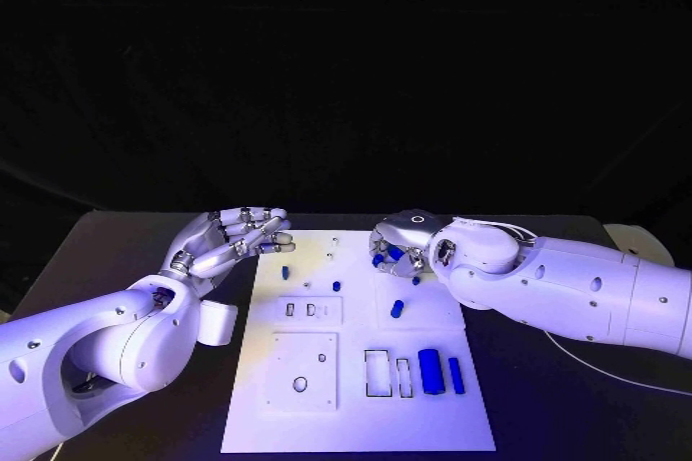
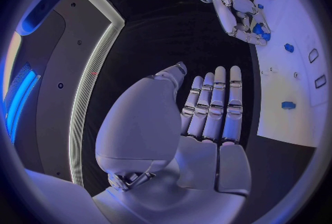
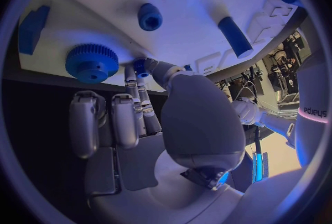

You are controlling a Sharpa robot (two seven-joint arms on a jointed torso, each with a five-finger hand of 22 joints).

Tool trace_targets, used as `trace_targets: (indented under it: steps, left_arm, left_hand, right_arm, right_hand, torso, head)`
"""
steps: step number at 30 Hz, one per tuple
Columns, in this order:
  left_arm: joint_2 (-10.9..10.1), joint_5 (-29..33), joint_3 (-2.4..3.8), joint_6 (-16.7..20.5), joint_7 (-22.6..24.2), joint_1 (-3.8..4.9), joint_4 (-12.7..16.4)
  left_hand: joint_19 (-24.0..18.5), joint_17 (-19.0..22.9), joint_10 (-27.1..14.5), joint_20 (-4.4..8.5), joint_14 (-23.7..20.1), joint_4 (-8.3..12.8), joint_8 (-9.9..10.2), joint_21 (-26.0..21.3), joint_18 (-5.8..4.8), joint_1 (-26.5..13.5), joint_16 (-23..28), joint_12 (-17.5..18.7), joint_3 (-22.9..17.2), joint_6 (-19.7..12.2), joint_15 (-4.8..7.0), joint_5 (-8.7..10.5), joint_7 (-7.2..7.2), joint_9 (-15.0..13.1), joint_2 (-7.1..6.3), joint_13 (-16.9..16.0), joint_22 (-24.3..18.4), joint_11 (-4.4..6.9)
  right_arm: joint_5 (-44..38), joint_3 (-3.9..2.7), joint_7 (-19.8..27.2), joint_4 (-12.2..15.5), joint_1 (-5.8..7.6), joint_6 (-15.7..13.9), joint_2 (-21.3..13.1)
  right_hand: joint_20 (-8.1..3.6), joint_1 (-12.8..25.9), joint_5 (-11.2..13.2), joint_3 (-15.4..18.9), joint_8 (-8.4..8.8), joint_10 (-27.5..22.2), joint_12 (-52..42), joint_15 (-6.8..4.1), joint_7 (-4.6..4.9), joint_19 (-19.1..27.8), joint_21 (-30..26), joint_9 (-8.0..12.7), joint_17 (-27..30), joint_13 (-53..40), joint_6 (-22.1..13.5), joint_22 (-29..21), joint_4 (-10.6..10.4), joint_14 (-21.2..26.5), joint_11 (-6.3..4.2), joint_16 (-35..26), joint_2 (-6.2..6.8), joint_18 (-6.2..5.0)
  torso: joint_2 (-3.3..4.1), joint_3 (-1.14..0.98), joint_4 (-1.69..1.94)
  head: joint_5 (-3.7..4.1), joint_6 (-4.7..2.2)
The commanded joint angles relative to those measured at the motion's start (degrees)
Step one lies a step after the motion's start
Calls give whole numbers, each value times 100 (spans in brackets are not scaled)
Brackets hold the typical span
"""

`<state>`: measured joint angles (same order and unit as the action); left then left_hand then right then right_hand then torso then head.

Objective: Assemble the parts on the task board

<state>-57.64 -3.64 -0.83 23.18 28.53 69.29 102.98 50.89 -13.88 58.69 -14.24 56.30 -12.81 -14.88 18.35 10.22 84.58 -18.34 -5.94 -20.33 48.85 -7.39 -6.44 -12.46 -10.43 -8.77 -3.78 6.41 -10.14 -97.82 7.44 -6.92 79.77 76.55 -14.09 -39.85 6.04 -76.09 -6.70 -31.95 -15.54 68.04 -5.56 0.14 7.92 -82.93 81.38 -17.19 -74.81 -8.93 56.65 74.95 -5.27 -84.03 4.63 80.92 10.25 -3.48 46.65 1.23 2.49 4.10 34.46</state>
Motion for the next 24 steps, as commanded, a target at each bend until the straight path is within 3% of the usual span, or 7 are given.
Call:
trace_targets:
  steps: [1,4,8,14,20,24]
  left_arm:
    - [-2,-23,5,-126,-5,12,23]
    - [-4,-23,5,-126,-14,14,21]
    - [-5,-23,5,-132,-33,16,14]
    - [-4,-23,5,-129,-49,16,4]
    - [8,-23,5,-133,-59,17,-1]
    - [16,-23,5,-135,-65,17,-2]
  left_hand:
    - [46,-9,12,10,1,-7,22,20,31,-47,8,31,-17,5,-17,32,-95,7,-27,-1,-5,-11]
    - [46,-9,12,10,1,-7,22,20,31,-47,8,31,-17,5,-17,32,-95,7,-27,-1,-5,-11]
    - [54,-13,6,12,1,-5,28,23,33,-46,9,41,-24,-3,-18,35,-99,10,-25,0,-5,-14]
    - [61,-19,2,14,0,6,33,27,34,-34,10,53,-40,-9,-19,35,-102,13,-19,0,-6,-16]
    - [65,-23,-1,16,-1,17,39,28,33,-22,12,63,-52,-15,-20,36,-105,15,-19,0,-7,-18]
    - [65,-23,-1,16,-1,17,39,28,33,-22,12,63,-52,-15,-20,36,-105,15,-19,0,-7,-18]
  right_arm:
    - [-72,6,-117,-8,-8,-228,11]
    - [-108,6,-152,-3,-8,-505,8]
    - [-140,1,-175,73,-8,-929,-23]
    - [-101,-21,-254,170,6,-1282,-10]
    - [-88,-32,-375,-33,43,-1522,199]
    - [-47,-34,-377,-223,54,-1610,375]
  right_hand:
    - [-30,-111,188,-95,-134,169,-106,-62,-62,-79,89,-122,-18,-85,147,247,61,-318,-76,41,-191,77]
    - [-88,-202,187,-117,-299,326,-216,-124,-126,-120,152,-270,-11,-183,258,349,152,-319,-151,52,-275,95]
    - [-132,-212,83,-98,-457,374,-280,-160,-151,-161,218,-466,2,-295,240,458,248,-318,-190,63,-253,116]
    - [-136,-182,86,-85,-486,335,-270,-159,-152,-161,223,-517,7,-319,214,467,257,-318,-183,66,-225,118]
    - [-133,-157,116,-90,-501,276,-245,-151,-148,-151,215,-558,24,-333,182,458,255,-314,-172,62,-220,115]
    - [-128,-143,129,-97,-502,238,-226,-143,-141,-148,214,-579,25,-338,155,458,253,-314,-162,64,-215,115]
  torso:
    - [14,1,6]
    - [14,0,4]
    - [19,0,-3]
    - [23,3,-6]
    - [43,0,21]
    - [46,4,19]
  head:
    - [-4,12]
    - [-12,17]
    - [-23,5]
    - [-35,-50]
    - [-35,-95]
    - [-44,-101]
